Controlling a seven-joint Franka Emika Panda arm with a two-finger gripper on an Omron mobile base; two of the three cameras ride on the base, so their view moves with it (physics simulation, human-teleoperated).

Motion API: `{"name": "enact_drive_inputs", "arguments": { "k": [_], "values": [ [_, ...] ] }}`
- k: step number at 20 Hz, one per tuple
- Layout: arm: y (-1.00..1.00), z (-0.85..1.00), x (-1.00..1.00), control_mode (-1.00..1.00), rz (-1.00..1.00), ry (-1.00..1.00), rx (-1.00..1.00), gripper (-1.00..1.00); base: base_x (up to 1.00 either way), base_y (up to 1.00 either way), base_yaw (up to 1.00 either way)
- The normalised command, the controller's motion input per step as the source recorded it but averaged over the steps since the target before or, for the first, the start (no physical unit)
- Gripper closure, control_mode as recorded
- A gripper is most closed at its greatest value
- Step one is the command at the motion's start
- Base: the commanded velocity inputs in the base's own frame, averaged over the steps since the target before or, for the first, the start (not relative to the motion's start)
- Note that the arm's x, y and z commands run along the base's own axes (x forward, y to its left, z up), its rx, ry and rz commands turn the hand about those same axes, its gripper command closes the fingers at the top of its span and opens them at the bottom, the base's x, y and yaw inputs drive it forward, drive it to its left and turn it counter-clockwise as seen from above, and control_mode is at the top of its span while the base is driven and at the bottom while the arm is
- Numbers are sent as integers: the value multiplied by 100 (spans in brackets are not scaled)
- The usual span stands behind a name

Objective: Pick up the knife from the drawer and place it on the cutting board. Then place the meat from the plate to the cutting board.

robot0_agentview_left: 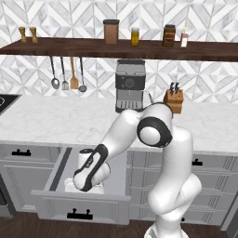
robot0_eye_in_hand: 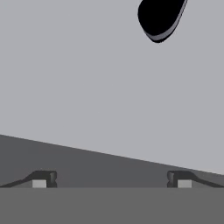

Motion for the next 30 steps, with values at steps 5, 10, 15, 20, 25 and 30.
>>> {"name": "enact_drive_inputs", "arguments": {
  "k": [5,10,15,20,25,30],
  "values": [
    [-4,11,20,-100,-2,0,1,-100,0,0,0],
    [-17,4,69,-100,0,2,-2,-100,0,0,0],
    [-1,0,40,-100,0,5,0,-100,0,0,0],
    [0,-1,27,-100,0,0,0,-100,0,0,0],
    [0,-12,33,-100,-3,0,-3,-100,0,0,0],
    [0,-18,1,-100,0,0,-13,-100,0,0,0]
  ]
}}
